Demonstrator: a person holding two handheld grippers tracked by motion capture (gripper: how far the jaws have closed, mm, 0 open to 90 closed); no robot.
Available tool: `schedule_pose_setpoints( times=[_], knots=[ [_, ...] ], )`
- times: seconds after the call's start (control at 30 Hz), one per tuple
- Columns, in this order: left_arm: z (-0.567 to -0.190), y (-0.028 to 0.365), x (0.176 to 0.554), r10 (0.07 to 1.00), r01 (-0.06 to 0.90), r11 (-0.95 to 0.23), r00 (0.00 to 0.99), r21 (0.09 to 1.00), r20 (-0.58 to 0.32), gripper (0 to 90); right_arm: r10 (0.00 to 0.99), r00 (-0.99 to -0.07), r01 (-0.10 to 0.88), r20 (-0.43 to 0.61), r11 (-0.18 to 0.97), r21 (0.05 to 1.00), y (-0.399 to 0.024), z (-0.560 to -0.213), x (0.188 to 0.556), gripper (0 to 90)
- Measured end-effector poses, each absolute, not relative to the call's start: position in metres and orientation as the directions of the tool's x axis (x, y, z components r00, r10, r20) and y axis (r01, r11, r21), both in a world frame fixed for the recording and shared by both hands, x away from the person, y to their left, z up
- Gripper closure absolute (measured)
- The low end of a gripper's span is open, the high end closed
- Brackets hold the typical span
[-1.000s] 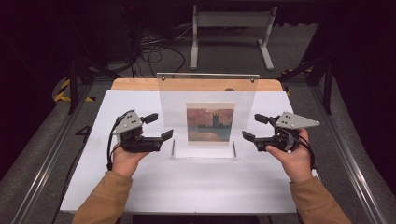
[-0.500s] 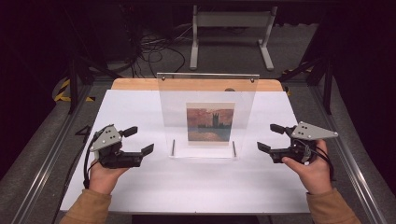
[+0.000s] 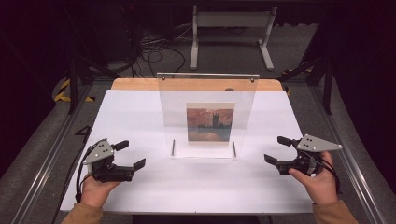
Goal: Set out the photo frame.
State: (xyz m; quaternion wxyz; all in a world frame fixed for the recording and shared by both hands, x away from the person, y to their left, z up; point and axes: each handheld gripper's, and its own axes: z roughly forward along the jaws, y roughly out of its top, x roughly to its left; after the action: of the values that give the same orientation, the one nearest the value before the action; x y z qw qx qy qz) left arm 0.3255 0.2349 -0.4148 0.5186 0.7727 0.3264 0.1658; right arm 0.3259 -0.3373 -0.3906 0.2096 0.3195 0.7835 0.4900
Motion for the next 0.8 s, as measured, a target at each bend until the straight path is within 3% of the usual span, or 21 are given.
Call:
schedule_pose_setpoints(
  times=[0.8],
  knots=[
    [-0.464,0.231,0.323,0.661,0.319,-0.252,0.747,0.914,-0.078,5.7,0.677,-0.735,0.282,-0.035,0.351,0.893,-0.334,-0.453,0.318,12.8]
  ],
)
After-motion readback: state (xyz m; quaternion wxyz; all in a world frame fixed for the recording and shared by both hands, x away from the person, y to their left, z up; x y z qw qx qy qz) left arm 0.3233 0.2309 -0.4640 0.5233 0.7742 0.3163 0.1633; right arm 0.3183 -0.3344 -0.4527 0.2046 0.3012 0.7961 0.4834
